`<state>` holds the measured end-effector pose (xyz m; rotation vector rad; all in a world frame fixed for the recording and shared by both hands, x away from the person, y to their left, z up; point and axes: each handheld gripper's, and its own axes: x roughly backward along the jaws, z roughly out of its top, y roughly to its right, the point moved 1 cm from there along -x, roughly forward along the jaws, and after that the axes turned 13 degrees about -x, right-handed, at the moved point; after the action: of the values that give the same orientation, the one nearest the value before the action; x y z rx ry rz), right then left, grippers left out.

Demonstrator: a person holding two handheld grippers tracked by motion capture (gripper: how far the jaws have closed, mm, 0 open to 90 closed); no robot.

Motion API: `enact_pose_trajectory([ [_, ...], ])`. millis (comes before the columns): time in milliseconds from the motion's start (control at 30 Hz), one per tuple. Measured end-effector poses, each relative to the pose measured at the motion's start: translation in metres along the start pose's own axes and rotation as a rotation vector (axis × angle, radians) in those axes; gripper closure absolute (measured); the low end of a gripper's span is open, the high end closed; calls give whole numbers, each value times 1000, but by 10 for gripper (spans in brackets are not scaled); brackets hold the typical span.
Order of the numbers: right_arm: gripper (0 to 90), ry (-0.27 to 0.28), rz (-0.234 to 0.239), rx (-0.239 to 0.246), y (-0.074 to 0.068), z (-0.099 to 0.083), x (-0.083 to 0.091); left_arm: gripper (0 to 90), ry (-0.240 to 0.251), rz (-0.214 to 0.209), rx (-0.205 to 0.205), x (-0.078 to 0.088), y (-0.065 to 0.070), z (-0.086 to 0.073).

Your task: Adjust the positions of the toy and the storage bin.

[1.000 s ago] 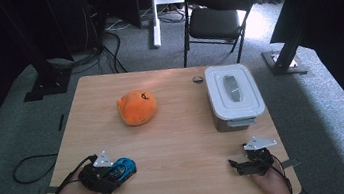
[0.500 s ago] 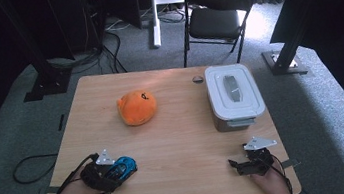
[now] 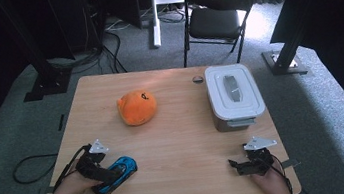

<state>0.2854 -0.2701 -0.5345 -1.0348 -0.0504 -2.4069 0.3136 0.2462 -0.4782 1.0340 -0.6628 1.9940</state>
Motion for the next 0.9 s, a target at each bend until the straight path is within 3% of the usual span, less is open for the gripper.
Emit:
enact_pose_trajectory([
  [133,135,0,0,0,0,0,0,107,18,2,9,-3,-6,8],
  [167,135,0,0,0,0,0,0,107,34,-17,-18,-4,-7,11],
  [267,135,0,0,0,0,0,0,107,45,-18,-51,-6,-11,19],
  [433,136,0,0,0,0,0,0,111,71,-21,-39,-9,-22,34],
  [900,136,0,1,0,0,0,0,130,102,37,-36,-17,-46,69],
])
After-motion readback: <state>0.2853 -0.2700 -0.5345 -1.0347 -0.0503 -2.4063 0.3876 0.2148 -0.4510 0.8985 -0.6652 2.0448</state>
